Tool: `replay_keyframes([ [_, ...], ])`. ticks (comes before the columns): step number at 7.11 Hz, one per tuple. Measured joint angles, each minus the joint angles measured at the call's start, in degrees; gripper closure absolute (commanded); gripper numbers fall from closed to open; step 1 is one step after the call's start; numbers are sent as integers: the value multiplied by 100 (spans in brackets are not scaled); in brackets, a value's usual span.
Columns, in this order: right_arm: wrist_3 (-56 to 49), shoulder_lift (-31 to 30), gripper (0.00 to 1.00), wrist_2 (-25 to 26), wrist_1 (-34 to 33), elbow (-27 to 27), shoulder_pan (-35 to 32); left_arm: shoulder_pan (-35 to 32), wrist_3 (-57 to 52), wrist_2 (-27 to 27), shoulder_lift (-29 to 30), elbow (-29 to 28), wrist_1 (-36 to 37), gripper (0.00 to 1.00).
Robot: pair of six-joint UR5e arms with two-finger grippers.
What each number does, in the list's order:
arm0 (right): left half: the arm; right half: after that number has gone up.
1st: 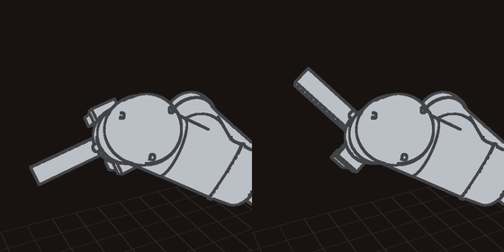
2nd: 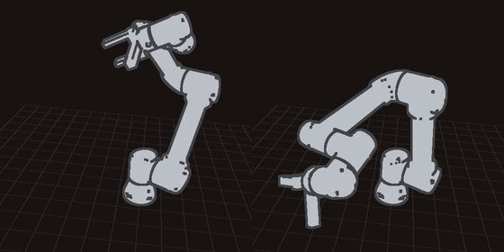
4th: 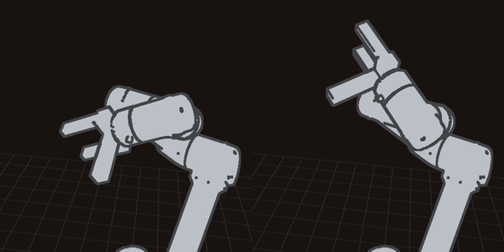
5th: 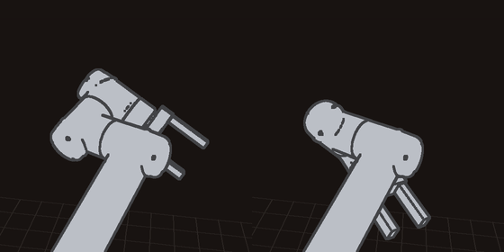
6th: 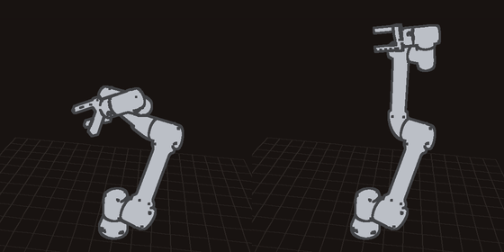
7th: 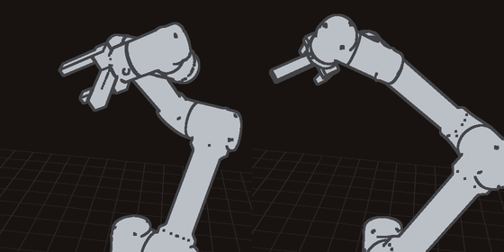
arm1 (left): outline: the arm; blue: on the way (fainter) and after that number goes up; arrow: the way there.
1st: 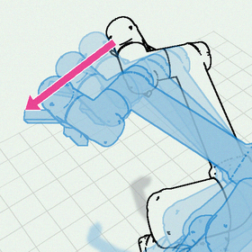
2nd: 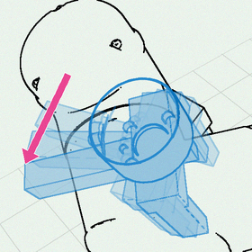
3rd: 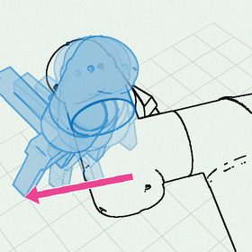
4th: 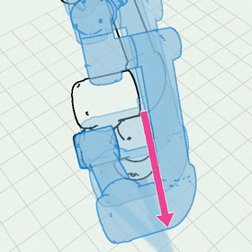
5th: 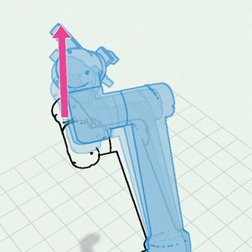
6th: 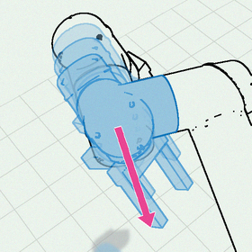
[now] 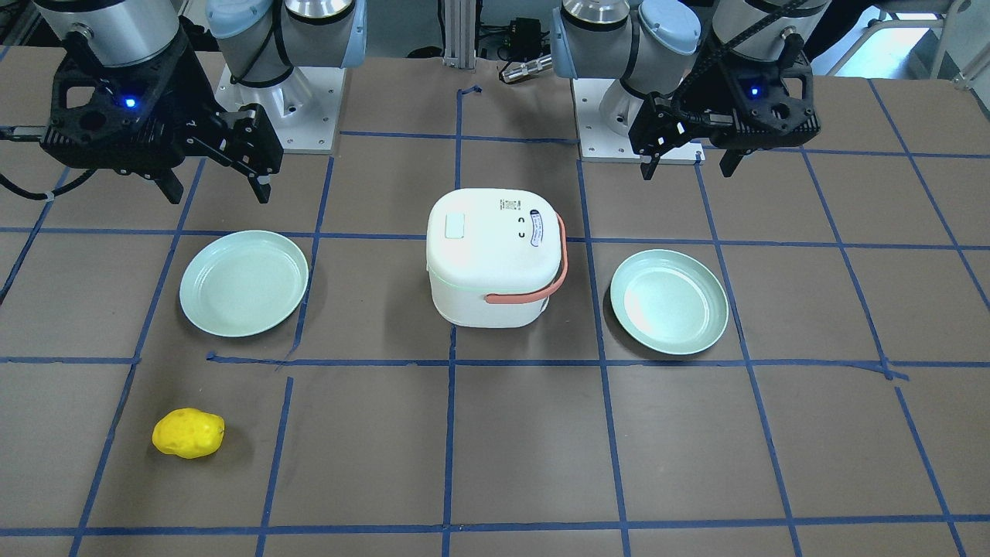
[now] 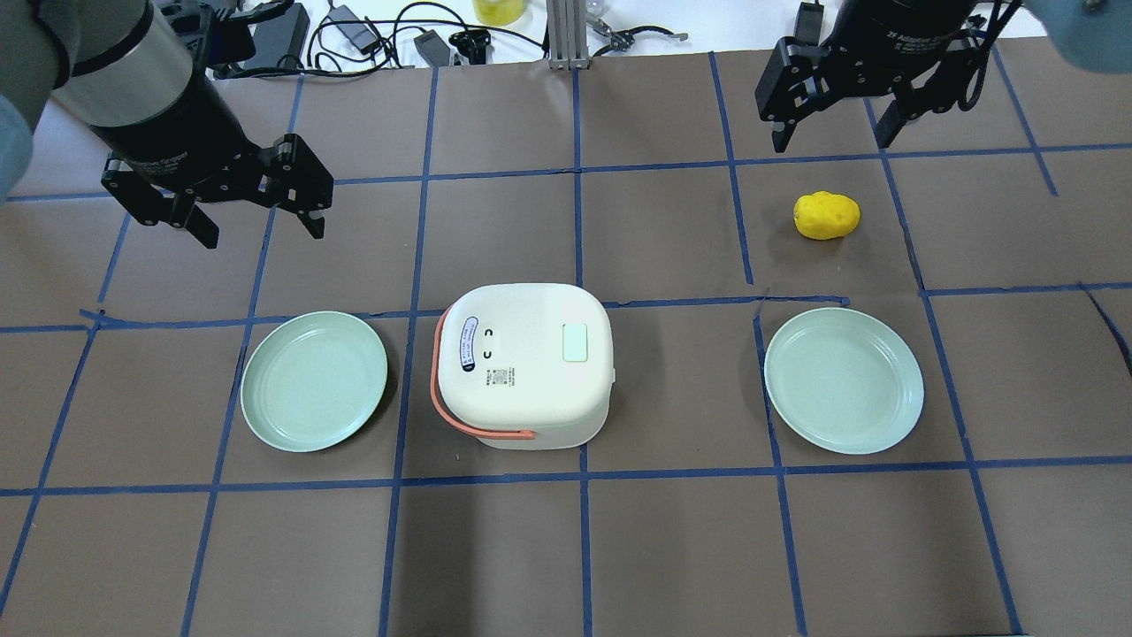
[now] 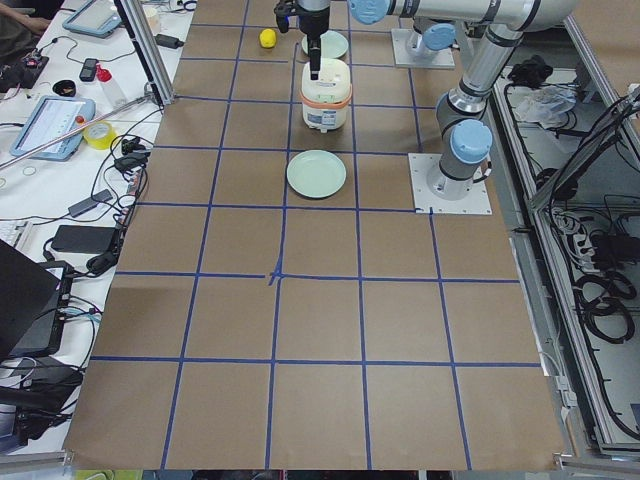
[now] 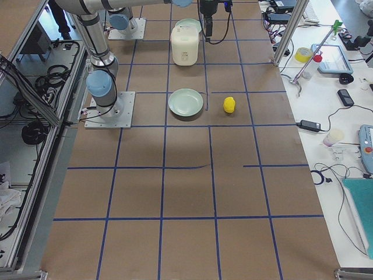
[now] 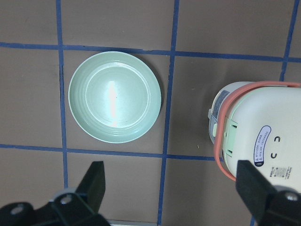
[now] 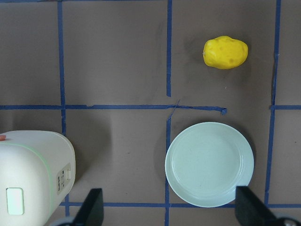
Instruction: Press rice cooker button
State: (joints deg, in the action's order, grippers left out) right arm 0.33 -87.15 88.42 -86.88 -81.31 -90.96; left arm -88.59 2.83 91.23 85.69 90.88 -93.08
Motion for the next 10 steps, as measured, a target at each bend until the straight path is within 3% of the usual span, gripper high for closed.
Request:
replay_keyframes([
  [1,2,-2,98,-51,28,23,-11,0,2,0,0,0,0,0],
  [5,166,-17,100,-674,389,30,-311,0,5,0,0,0,0,0],
  [10,1134,103,100,-649,313,-315,-1236,0,6,0,0,0,0,0],
])
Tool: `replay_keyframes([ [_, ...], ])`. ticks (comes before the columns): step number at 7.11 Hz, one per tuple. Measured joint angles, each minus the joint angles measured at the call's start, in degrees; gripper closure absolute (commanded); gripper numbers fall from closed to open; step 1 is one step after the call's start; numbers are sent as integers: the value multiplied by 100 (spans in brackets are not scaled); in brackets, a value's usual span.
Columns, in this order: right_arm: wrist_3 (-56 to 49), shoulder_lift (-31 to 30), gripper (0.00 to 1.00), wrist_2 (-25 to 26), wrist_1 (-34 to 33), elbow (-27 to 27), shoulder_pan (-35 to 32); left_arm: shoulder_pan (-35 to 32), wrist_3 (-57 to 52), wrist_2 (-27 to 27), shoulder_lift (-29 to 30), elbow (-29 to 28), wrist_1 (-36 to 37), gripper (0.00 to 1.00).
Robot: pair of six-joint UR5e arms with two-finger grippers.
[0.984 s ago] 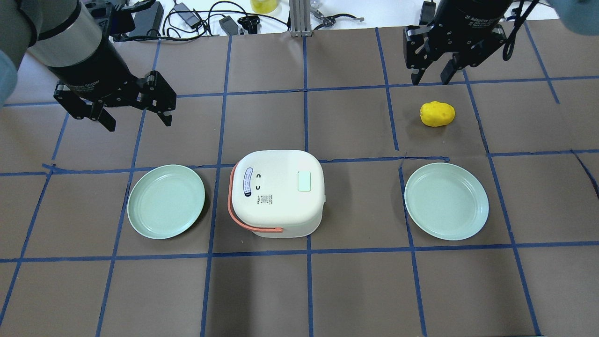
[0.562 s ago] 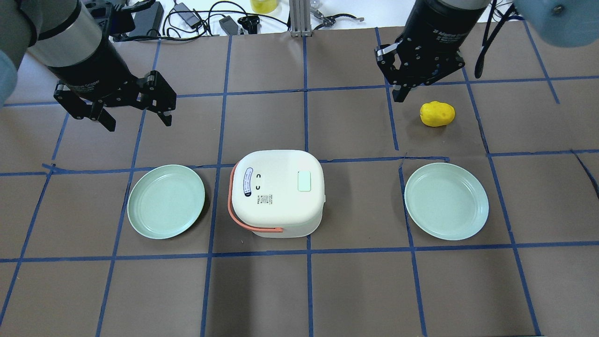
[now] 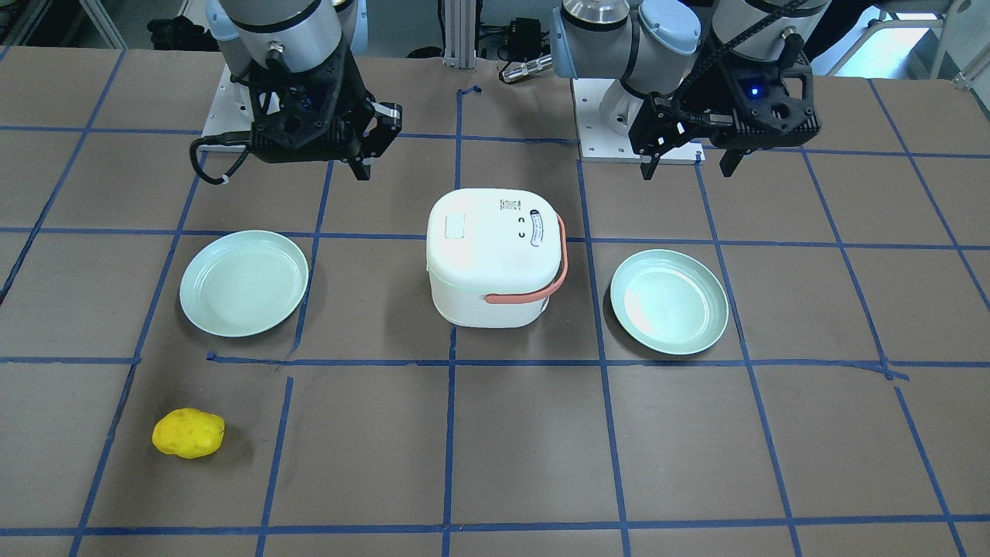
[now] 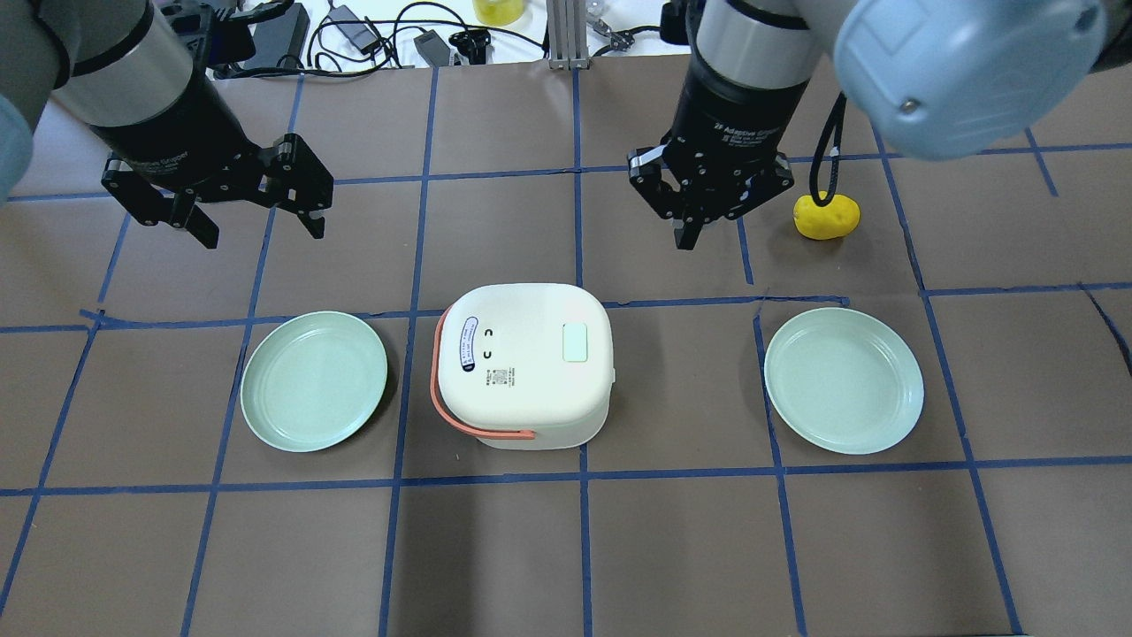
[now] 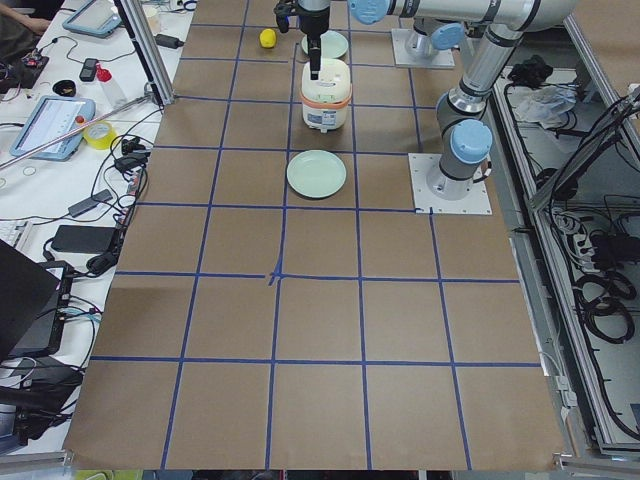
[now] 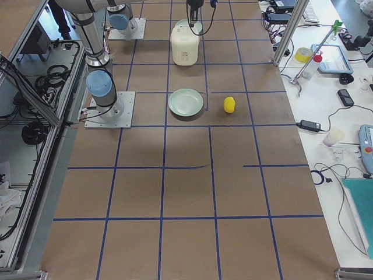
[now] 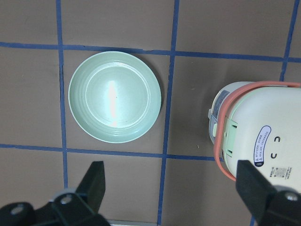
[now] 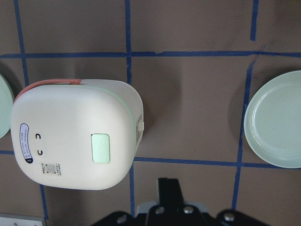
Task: Press rice cooker button
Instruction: 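Move the right gripper over the white rice cooker's lid button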
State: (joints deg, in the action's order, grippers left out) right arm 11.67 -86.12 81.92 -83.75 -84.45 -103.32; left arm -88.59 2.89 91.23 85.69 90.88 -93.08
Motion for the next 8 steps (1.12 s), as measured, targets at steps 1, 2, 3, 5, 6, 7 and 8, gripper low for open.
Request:
replay_keyframes([
  [1,181,2,100,-10,-97,-171,-174,0,-1,0,0,0,0,0],
  [2,410,2,100,-45,-240,-346,-279,0,-3,0,0,0,0,0],
  [3,597,3,100,-51,-406,-523,-389,0,-3,0,0,0,0,0],
  [5,1004,69,100,15,-699,-755,-700,0,-3,0,0,0,0,0],
  [6,1234,204,100,86,-913,-796,-890,0,-3,0,0,0,0,0],
  [7,1366,336,100,214,-1085,-813,-1058,0,-3,0,0,0,0,0],
  [8,1423,431,100,301,-1205,-824,-1142,0,-4,0,0,0,0,0],
])
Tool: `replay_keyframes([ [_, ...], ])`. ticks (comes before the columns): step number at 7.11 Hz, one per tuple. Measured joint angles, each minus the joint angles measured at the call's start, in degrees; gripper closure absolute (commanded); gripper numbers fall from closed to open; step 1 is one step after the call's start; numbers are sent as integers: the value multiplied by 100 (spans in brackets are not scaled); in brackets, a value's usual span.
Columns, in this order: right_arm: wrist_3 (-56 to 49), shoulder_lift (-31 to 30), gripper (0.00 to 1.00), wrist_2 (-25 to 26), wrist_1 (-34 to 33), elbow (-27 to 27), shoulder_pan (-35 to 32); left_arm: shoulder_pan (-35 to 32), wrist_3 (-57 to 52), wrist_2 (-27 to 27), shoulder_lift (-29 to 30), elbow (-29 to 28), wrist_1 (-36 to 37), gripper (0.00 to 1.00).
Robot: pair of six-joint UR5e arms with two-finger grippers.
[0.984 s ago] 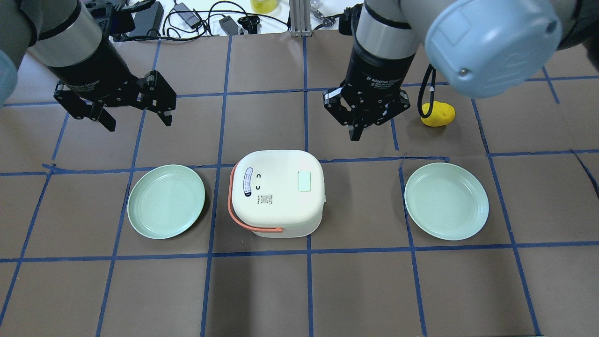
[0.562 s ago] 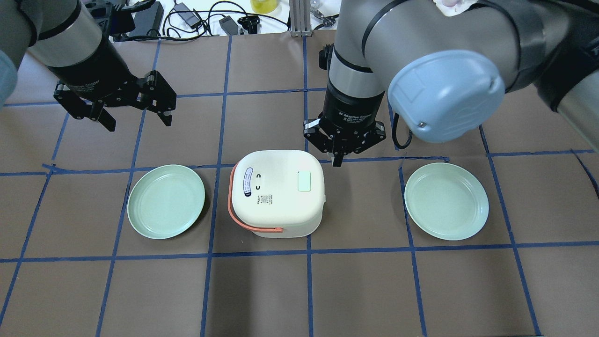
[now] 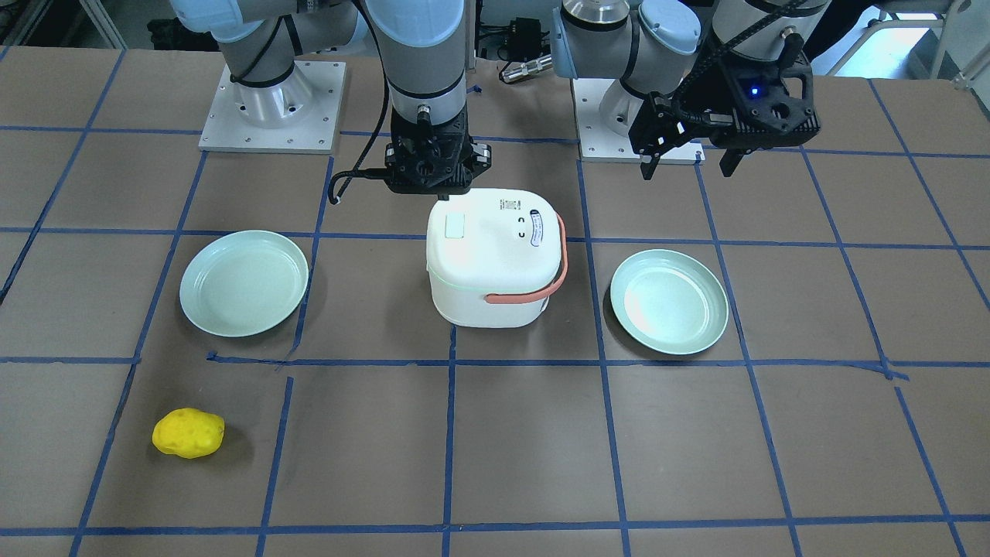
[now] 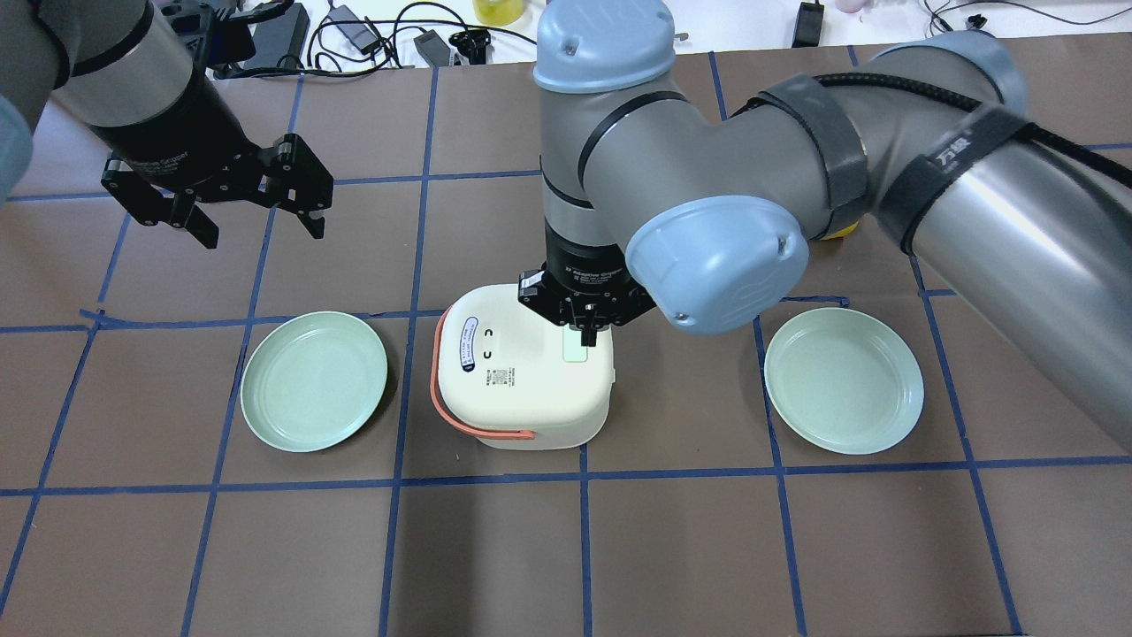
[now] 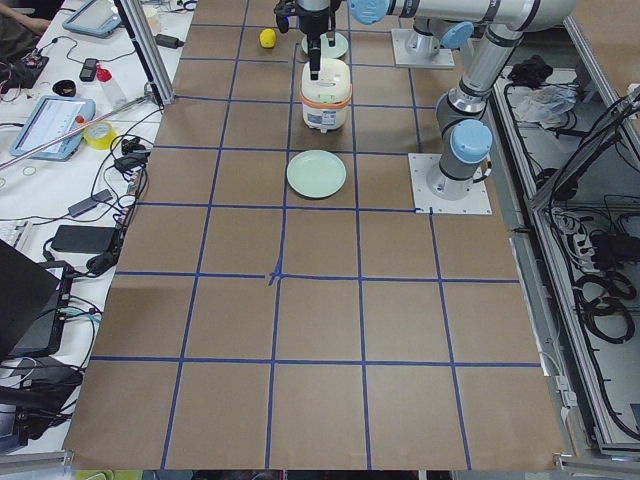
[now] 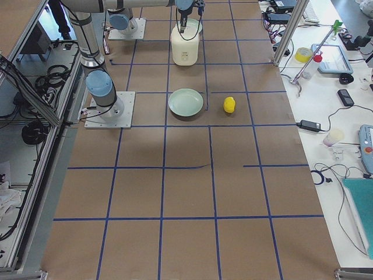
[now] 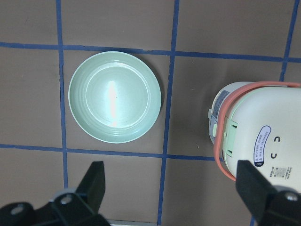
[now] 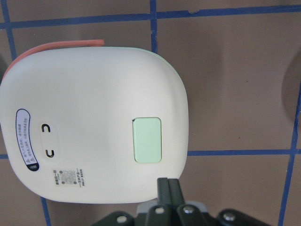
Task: Press rice cooker button
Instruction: 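Move the right gripper over the white rice cooker's lid button, then press down on the rice cooker's lid button with the closed right gripper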
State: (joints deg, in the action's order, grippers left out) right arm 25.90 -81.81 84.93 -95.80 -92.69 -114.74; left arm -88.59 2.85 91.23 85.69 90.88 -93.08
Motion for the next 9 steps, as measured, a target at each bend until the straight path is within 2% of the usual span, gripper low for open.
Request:
replay_keyframes([
  [3,36,171,100,114,-343,-22,-45,0,-3,0,0,0,0,0],
  [9,48,222,100,141,-516,-183,-48,0,-2,0,0,0,0,0],
])
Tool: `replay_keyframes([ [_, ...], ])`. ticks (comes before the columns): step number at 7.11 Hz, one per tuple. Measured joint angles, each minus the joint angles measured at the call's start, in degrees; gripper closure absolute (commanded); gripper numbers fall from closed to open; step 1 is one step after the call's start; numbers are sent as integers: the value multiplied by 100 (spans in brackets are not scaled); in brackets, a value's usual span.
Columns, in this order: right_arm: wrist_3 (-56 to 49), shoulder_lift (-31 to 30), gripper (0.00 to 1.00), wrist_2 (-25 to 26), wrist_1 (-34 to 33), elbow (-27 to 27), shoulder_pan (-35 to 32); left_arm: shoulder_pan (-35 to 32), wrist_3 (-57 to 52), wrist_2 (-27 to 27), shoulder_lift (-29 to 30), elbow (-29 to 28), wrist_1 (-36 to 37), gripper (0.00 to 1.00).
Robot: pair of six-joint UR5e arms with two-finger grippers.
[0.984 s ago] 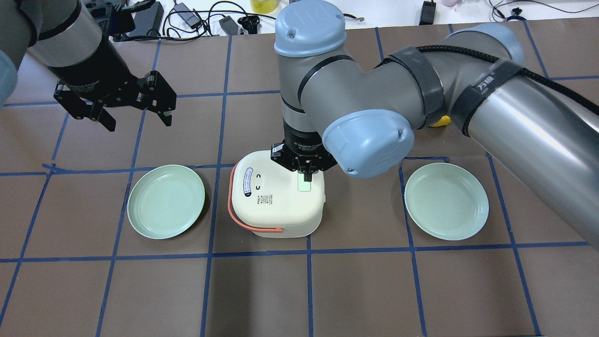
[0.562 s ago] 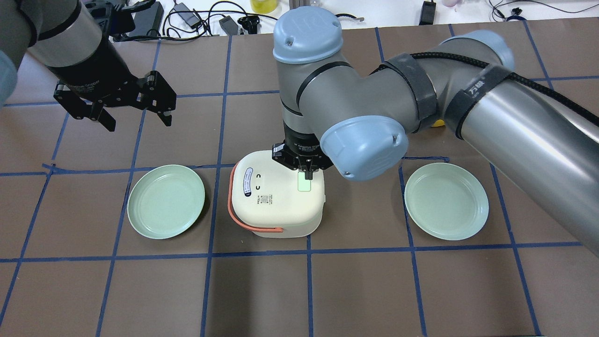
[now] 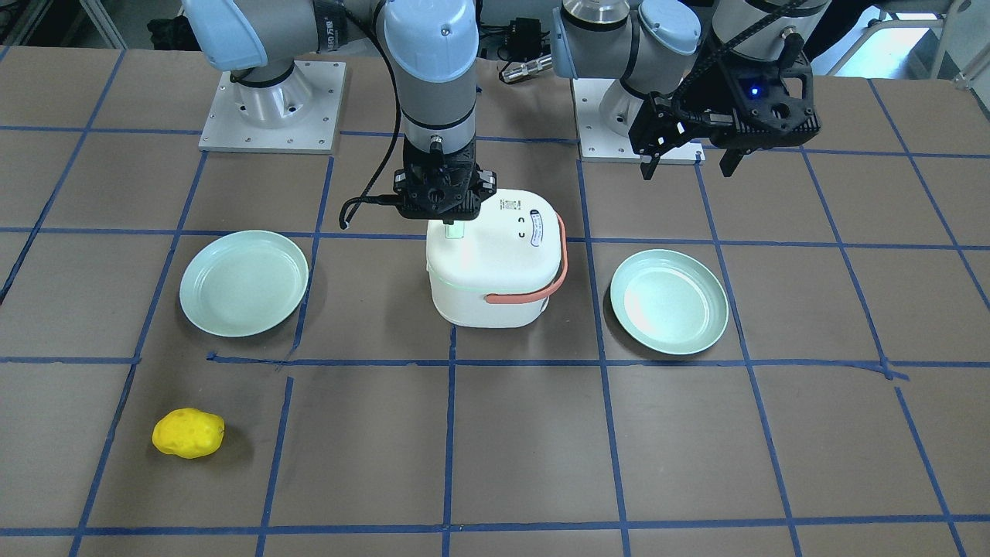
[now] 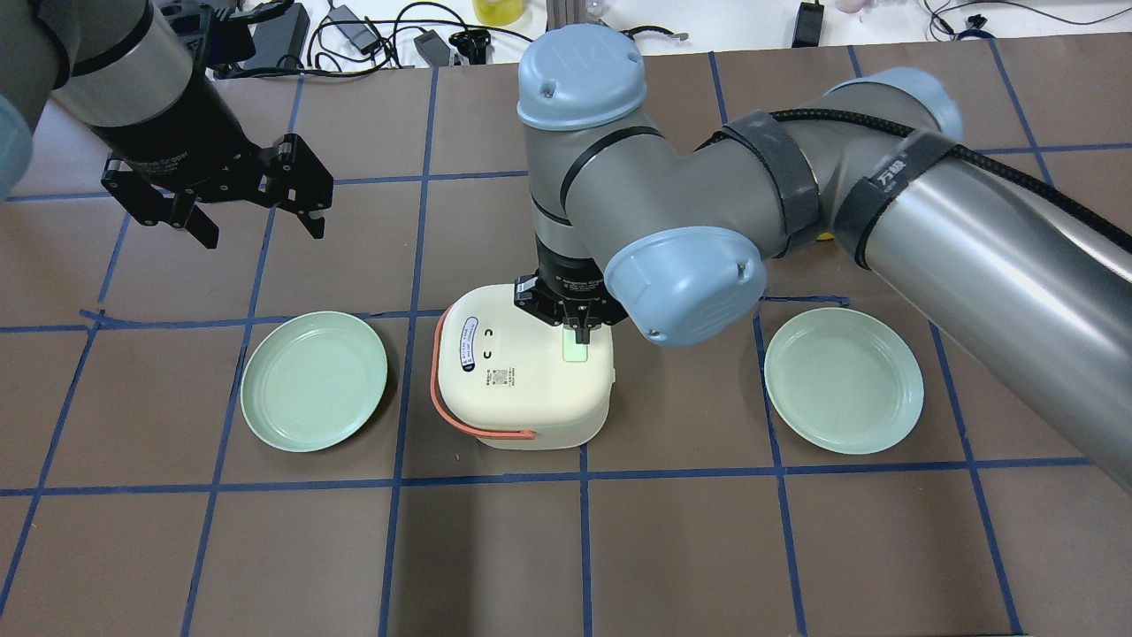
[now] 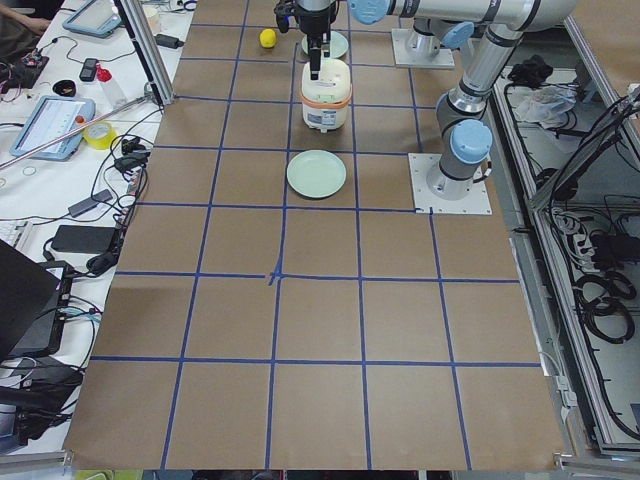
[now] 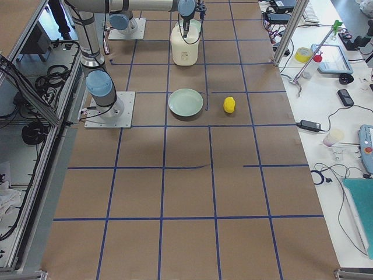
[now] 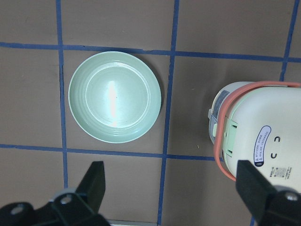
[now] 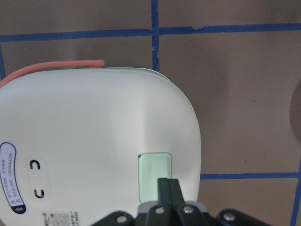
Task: Press rice cooker button
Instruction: 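Press down on the rice cooker's lid button with the closed right gripper, then lift the right gripper away as the rice cooker lid springs open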
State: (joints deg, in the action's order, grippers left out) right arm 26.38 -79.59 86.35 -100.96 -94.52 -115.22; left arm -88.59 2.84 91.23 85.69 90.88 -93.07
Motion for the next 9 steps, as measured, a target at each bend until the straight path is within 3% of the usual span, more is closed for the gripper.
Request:
replay_keyframes([
  [6,-5,128,100,-51,-340,-138,-14,0,0,0,0,0,0,0],
  [7,-20,122,64,-19,-321,-113,-7,0,1,0,0,0,0,0],
  [8,-26,71,1,58,-285,-34,5,0,0,0,0,0,0,0],
  [9,-21,-11,0,200,-237,86,39,0,0,0,0,0,0,0],
])
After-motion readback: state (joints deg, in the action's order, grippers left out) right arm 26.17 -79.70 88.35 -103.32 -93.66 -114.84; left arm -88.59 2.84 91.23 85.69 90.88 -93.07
